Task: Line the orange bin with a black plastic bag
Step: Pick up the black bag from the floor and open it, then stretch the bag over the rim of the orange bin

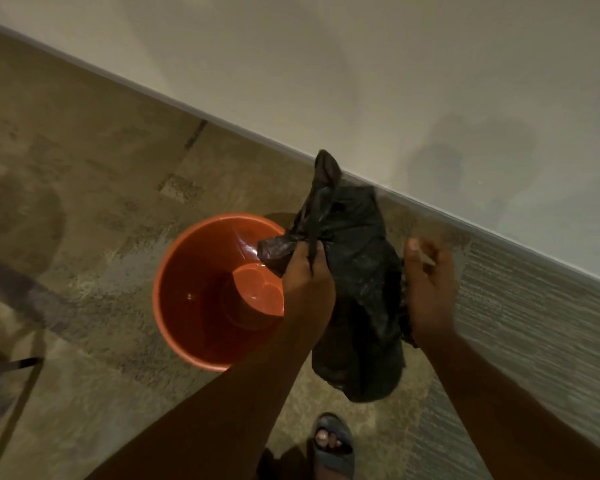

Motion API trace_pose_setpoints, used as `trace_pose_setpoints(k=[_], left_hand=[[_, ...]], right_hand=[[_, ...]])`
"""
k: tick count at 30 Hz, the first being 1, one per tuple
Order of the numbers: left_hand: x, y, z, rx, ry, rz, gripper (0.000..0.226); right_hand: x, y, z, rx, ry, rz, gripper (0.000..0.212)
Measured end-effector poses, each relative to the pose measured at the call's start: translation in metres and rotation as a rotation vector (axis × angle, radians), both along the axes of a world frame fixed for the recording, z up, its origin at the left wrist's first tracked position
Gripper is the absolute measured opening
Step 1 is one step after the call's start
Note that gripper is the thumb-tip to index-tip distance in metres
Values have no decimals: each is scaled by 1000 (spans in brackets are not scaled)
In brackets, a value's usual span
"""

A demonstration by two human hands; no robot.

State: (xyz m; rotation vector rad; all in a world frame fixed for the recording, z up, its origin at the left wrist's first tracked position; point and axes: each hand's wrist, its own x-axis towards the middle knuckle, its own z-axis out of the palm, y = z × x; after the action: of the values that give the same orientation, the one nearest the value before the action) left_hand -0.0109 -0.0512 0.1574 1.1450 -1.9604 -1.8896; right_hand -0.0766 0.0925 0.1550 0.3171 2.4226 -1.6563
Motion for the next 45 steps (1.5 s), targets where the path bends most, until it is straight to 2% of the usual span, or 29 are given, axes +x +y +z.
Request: trace_pose_setpoints(k=[1, 3, 5, 6, 8, 10, 14, 16, 18, 20, 24, 26, 27, 29, 31, 32, 33, 34, 35, 36, 38, 40, 41, 42, 44, 45], left_hand=[[-5, -5, 5, 2, 32, 19, 42], [-12, -13, 14, -5, 91, -2, 43], [-17, -20, 22, 0, 118, -48, 38], [-18, -25, 24, -5, 122, -52, 33], [-20, -41, 27, -59, 95, -1, 25], [-18, -64, 30, -160, 32, 118, 37], [-17, -101, 38, -126, -76, 417, 45], [-14, -116, 40, -55, -64, 564, 46], [-6, -132, 38, -48, -39, 639, 50], [3, -143, 35, -28, -54, 587, 49], [17, -154, 40, 87, -148, 406, 49], [18, -155, 52, 227, -60, 260, 51], [17, -154, 59, 299, 20, 158, 58], [14, -148, 71, 354, 141, -29, 89], [7, -143, 78, 164, 84, -133, 103], [4, -143, 79, -34, -20, -188, 98], [3, -145, 74, -254, -149, -267, 86], [4, -147, 70, -444, -255, -352, 63], [7, -148, 66, -556, -305, -408, 40], [11, -149, 63, -576, -303, -419, 26], [21, -150, 56, -502, -222, -319, 18], [30, -151, 57, -323, -115, -137, 16], [33, -150, 57, -214, -84, -58, 17], [35, -149, 57, -126, -63, -3, 18], [40, -147, 59, -39, -7, 46, 22], [41, -146, 60, -20, 27, 52, 24]], right_hand=[[1, 3, -3, -69, -111, 48, 59], [6, 3, -8, -389, -404, 214, 60], [15, -4, -9, -541, -614, 290, 43], [18, -10, -9, -525, -635, 286, 34], [18, -21, -11, -451, -566, 173, 25], [12, -32, -7, -393, -511, 85, 26], [7, -53, 5, -234, -412, 126, 34], [5, -59, 8, -263, -395, 26, 42], [4, -60, 12, -359, -357, -9, 35], [7, -64, 15, -313, -253, 133, 29], [31, -99, 30, 15, 97, 461, 14], [46, -116, 36, 190, 284, 574, 19], [52, -124, 39, 248, 321, 638, 13], [63, -137, 43, 407, 447, 732, 7], [70, -145, 38, 513, 606, 778, 8], [74, -150, 38, 541, 616, 794, 7], [77, -155, 37, 547, 605, 819, 8], [81, -159, 34, 546, 607, 835, 9], [83, -160, 31, 550, 639, 840, 11], [86, -159, 27, 557, 685, 854, 13], [88, -153, 19, 537, 754, 947, 19], [85, -143, 14, 473, 692, 1061, 29], [83, -137, 12, 389, 577, 1078, 34], [82, -133, 15, 264, 415, 1002, 34], [75, -128, 17, -34, 17, 639, 24], [66, -128, 17, -123, -75, 457, 23]])
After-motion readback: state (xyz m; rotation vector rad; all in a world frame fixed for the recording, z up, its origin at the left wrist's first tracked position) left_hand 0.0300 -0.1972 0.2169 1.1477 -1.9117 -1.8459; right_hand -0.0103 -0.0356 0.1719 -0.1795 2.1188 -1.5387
